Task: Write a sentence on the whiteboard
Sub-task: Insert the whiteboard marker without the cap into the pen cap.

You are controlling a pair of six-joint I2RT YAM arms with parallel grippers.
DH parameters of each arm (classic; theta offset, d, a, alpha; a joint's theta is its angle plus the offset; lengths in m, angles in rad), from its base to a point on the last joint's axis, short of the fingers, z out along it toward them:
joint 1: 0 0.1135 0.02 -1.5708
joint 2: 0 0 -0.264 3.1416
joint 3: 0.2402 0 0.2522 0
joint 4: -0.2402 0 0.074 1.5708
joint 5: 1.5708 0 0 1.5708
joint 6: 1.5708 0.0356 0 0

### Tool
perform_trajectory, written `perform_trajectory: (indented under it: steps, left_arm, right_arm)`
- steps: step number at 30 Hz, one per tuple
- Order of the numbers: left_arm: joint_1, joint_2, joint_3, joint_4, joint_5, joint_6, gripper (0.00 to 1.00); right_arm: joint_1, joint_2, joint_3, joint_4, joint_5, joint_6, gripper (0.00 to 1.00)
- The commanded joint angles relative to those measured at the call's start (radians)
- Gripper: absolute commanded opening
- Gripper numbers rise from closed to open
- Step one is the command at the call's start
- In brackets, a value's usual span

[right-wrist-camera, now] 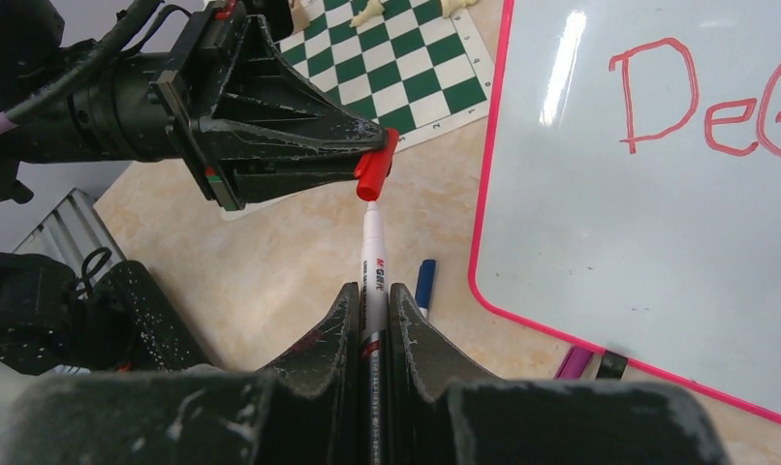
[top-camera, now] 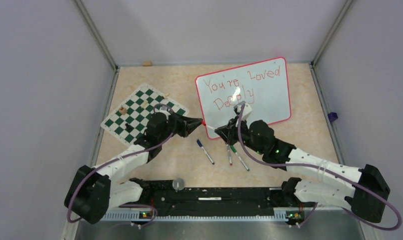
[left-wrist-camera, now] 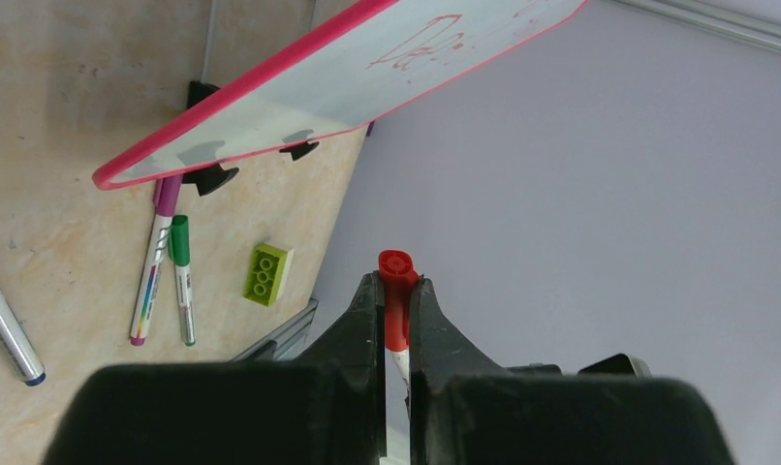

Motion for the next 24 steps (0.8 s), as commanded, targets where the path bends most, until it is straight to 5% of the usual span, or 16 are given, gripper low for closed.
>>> perform_trajectory:
  steps: [1, 24]
  left_arm:
    - [0.006, 0.01, 0.004, 0.087, 0.027, -0.018, 0.0]
    - [0.008, 0.029, 0.014, 0.08, 0.069, -0.006, 0.0]
  right_arm:
    - [0.012, 0.002, 0.025, 0.063, 0.025, -0.016, 0.0]
    - [0.013, 0.061, 0.047, 0.092, 0.049, -0.004, 0.0]
